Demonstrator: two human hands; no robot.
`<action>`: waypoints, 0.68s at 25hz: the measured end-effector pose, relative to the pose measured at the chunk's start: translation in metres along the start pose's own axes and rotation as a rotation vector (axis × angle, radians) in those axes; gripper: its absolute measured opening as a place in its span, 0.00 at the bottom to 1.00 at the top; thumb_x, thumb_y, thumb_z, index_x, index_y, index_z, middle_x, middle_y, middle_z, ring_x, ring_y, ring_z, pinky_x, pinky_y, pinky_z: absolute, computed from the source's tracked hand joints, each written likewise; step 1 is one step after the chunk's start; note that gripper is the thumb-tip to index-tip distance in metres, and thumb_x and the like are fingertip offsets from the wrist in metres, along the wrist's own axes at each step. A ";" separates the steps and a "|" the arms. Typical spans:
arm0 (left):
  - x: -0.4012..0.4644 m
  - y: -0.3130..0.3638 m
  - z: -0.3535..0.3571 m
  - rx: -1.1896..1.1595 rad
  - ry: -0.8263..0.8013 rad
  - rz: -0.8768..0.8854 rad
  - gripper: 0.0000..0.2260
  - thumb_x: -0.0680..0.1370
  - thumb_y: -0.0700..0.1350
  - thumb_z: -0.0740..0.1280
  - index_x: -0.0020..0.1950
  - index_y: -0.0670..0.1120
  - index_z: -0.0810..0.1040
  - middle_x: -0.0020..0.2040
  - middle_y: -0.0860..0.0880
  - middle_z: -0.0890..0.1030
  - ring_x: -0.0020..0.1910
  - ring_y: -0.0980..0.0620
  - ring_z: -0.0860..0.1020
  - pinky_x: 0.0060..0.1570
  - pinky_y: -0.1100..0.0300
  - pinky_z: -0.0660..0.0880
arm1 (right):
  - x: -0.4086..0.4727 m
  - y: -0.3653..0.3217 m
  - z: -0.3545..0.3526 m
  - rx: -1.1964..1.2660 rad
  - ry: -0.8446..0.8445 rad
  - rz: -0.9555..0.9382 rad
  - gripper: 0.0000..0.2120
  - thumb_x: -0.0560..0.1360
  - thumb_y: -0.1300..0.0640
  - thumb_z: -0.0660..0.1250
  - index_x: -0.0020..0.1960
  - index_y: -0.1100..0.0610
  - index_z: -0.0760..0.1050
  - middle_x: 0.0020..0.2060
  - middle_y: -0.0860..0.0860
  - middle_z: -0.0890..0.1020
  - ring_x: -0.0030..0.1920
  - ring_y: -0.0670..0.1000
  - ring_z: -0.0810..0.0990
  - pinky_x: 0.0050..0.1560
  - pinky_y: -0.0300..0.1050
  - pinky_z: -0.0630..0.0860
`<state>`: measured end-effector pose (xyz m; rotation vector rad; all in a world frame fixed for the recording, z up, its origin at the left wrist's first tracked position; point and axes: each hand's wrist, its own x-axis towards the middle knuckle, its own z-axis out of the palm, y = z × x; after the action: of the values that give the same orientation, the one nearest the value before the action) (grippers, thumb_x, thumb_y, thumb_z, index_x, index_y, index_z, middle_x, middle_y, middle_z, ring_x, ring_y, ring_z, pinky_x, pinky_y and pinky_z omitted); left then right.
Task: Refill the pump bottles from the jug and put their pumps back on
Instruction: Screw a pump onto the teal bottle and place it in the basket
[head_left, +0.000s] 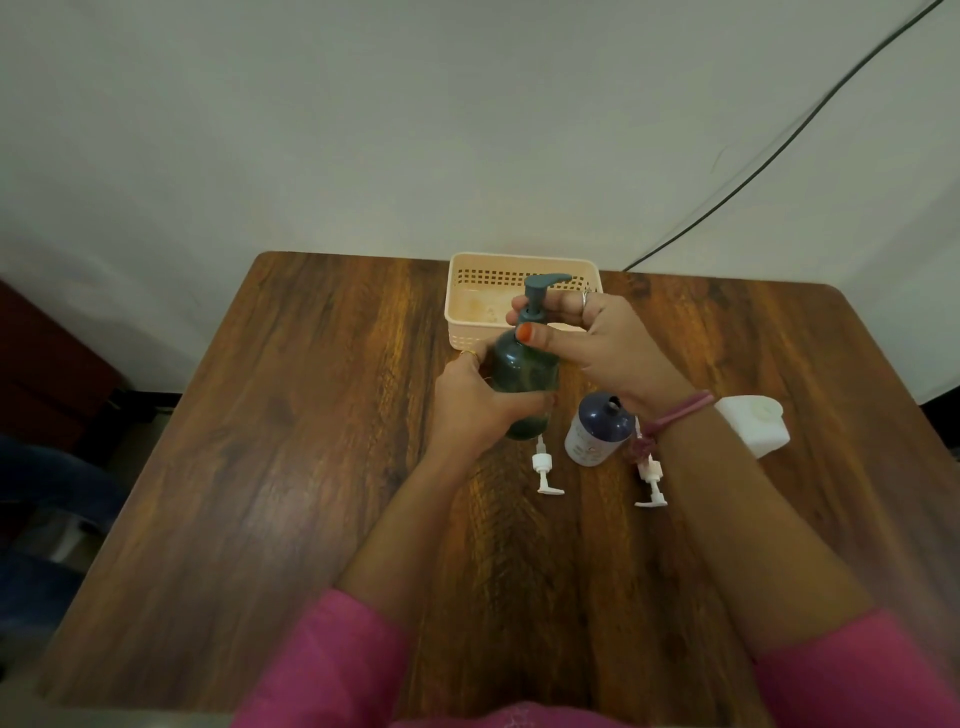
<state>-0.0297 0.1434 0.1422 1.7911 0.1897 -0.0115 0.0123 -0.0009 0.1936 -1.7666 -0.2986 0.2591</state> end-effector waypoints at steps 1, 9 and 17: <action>0.000 0.000 0.001 -0.007 0.016 -0.001 0.32 0.63 0.44 0.80 0.65 0.47 0.74 0.57 0.52 0.80 0.57 0.53 0.78 0.55 0.54 0.79 | 0.000 0.005 0.010 -0.090 0.138 -0.017 0.19 0.71 0.54 0.73 0.61 0.56 0.78 0.53 0.47 0.83 0.58 0.47 0.79 0.60 0.54 0.76; 0.002 -0.004 -0.006 0.014 -0.028 -0.032 0.33 0.63 0.44 0.80 0.65 0.47 0.73 0.58 0.52 0.79 0.57 0.53 0.77 0.55 0.55 0.78 | -0.001 0.001 0.008 -0.098 0.028 0.056 0.22 0.70 0.55 0.73 0.63 0.55 0.75 0.57 0.47 0.81 0.60 0.45 0.77 0.57 0.42 0.77; 0.005 -0.010 0.001 -0.004 0.087 -0.004 0.31 0.63 0.43 0.80 0.64 0.46 0.76 0.55 0.52 0.81 0.54 0.54 0.79 0.42 0.68 0.78 | -0.001 0.026 0.044 -0.241 0.336 -0.091 0.15 0.73 0.53 0.71 0.59 0.54 0.78 0.55 0.49 0.82 0.59 0.47 0.78 0.64 0.57 0.72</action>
<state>-0.0261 0.1451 0.1317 1.7882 0.2559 0.0641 -0.0018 0.0340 0.1587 -1.9909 -0.1709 -0.1456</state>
